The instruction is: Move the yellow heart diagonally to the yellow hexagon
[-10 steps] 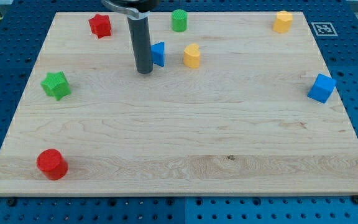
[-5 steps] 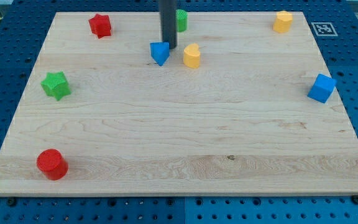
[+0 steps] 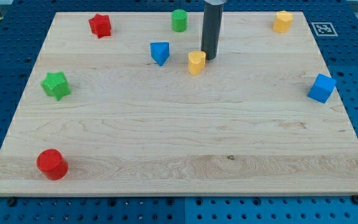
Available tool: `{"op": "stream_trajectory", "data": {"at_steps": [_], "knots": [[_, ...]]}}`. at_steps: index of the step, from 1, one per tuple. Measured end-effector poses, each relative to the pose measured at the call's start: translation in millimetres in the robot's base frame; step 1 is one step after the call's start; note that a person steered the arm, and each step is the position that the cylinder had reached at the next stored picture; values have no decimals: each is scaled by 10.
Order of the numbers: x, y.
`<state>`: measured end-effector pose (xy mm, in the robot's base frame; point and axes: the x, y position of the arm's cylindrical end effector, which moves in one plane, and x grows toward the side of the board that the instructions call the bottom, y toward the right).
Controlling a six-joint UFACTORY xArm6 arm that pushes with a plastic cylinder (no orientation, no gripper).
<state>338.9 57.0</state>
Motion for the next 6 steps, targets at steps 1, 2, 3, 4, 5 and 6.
{"op": "stream_trajectory", "data": {"at_steps": [1, 2, 3, 4, 5, 6], "knots": [[-21, -319], [-57, -443], [-17, -443], [185, -443], [270, -414], [380, -274]]}}
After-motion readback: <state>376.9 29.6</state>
